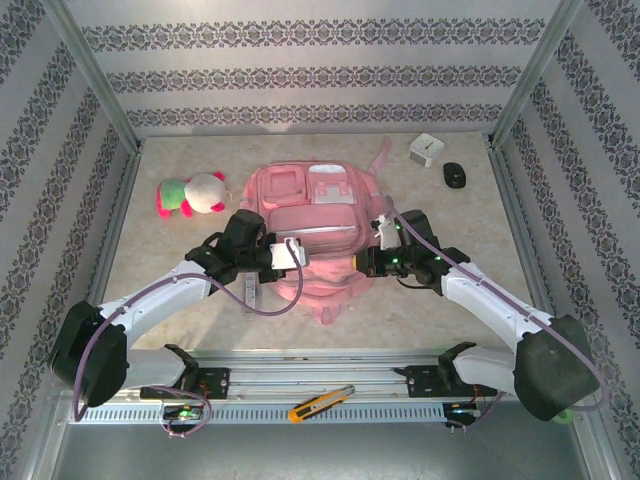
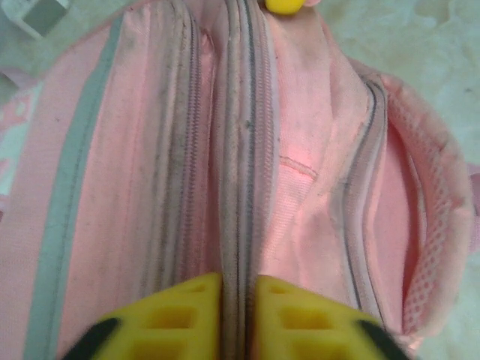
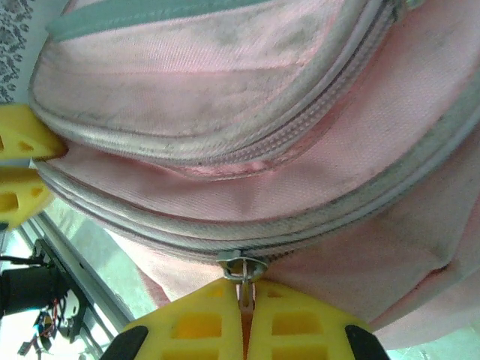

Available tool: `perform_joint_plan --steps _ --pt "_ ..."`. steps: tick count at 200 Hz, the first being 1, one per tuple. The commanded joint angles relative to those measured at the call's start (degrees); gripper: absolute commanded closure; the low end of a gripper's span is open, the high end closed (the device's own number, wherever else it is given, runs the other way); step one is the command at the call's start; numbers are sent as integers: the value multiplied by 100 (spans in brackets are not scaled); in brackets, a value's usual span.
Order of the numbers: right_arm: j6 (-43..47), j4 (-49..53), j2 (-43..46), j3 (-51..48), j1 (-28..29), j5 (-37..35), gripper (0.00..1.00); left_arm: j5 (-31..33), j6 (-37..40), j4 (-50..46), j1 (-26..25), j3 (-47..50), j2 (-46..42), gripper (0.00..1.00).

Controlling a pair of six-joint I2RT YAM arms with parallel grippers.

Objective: Pack the student bag

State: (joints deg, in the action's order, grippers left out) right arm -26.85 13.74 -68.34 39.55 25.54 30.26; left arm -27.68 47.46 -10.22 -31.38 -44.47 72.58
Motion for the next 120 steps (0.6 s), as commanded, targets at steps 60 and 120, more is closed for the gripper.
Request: perform_joint_plan --steps 60,120 --pt "-124 -286 101 -53 175 -105 100 1140 -1183 1377 -1331 -754 596 41" --pt "-150 -299 97 22 224 -101 100 1124 -898 1278 -1380 -1119 1715 43"
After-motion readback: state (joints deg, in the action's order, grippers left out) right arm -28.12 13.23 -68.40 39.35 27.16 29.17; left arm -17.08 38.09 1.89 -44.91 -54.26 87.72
